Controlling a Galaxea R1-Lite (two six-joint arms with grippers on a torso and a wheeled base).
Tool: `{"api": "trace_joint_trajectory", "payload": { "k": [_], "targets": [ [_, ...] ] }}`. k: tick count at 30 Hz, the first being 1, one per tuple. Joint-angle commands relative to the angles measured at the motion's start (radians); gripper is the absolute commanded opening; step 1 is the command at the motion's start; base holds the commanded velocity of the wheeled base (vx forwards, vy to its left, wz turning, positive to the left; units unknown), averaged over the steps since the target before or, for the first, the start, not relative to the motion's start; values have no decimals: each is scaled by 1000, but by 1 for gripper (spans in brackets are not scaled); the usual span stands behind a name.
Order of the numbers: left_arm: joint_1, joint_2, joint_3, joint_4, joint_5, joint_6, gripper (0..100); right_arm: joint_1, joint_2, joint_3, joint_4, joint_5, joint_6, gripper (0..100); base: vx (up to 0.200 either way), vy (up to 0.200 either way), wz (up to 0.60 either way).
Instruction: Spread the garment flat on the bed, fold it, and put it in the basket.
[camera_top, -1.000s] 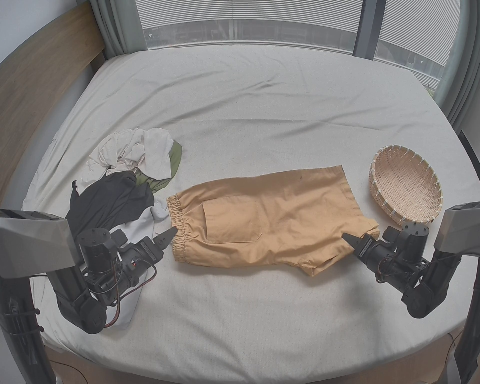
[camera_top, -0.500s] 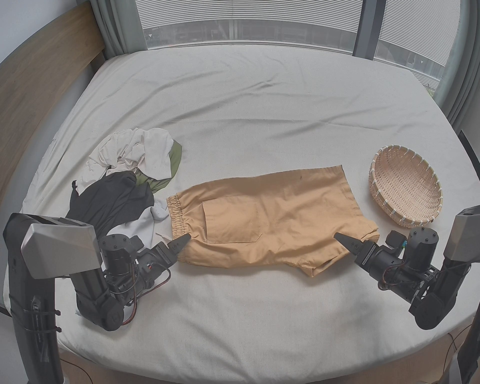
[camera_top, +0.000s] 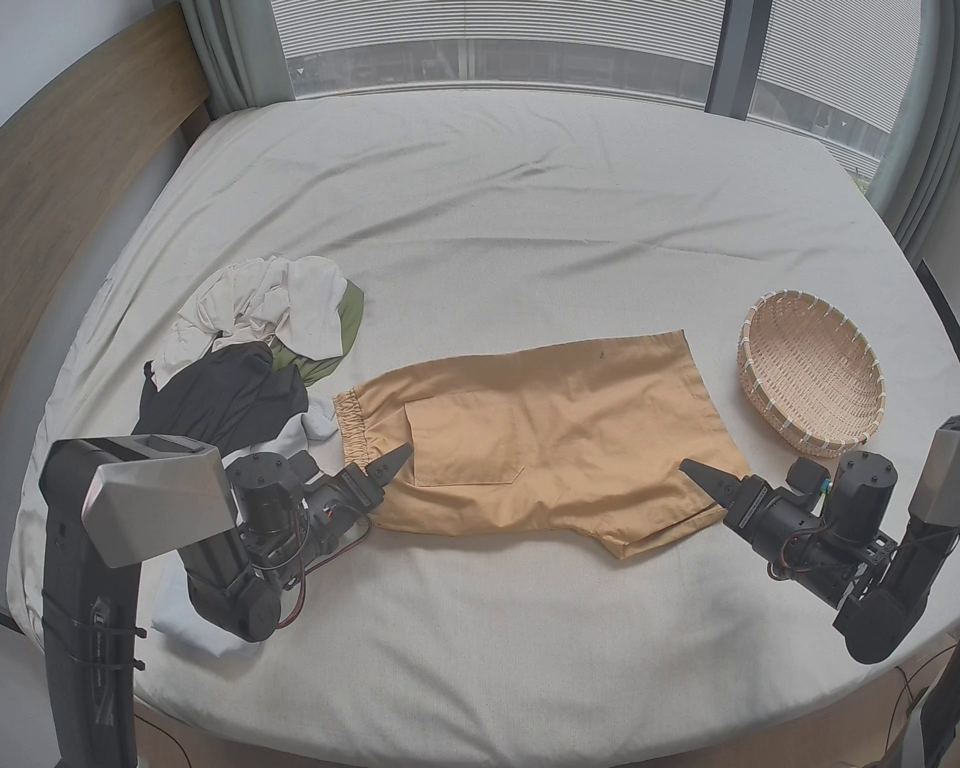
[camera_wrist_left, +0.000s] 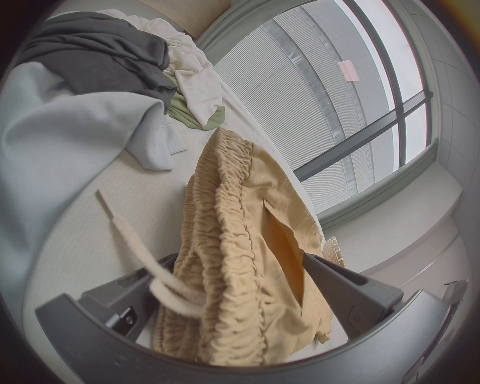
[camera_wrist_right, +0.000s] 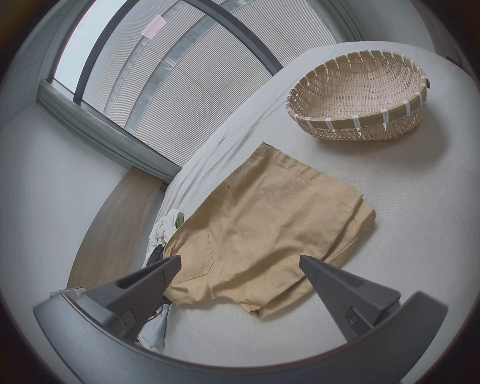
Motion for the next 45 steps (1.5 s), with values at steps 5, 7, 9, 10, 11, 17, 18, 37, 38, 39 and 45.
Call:
{"api": "trace_joint_trajectory", "payload": {
  "k": [5, 7, 9, 10, 11, 17, 18, 37, 38, 39, 45],
  "targets": [
    [-1, 26, 9, 0, 5, -27, 100, -1, -6, -10, 0, 0, 0, 100, 0, 0, 0],
    [-2, 29, 0, 0, 5, -29, 0, 1, -6, -12, -1, 0, 0, 100, 0, 0, 0],
    [-1, 29, -15, 0, 5, -30, 0, 1, -6, -10, -1, 0, 0, 100, 0, 0, 0],
    [1, 24, -12, -1, 5, -32, 0, -1, -5, -9, -1, 0, 0, 100, 0, 0, 0],
    [1, 24, -12, -1, 5, -32, 0, -1, -5, -9, -1, 0, 0, 100, 0, 0, 0],
    [16, -81, 60, 0, 2, -35, 0, -7, -3, -18, -1, 2, 0, 100, 0, 0, 0],
    [25, -131, 95, 2, -6, -35, 0, -8, -2, -32, -1, 2, 2, 100, 0, 0, 0],
    [177, -525, 285, 309, -101, 10, 0, 4, 60, -153, -1, 0, 3, 100, 0, 0, 0],
    [177, -523, 288, 309, -101, 14, 0, 5, 60, -151, -1, 0, 3, 100, 0, 0, 0],
    [171, -522, 301, 305, -103, 23, 0, 5, 60, -150, -1, 0, 3, 100, 0, 0, 0],
    [101, -500, 262, 295, -97, 26, 0, 7, 58, -154, -1, -1, 3, 100, 0, 0, 0]
  ]
}}
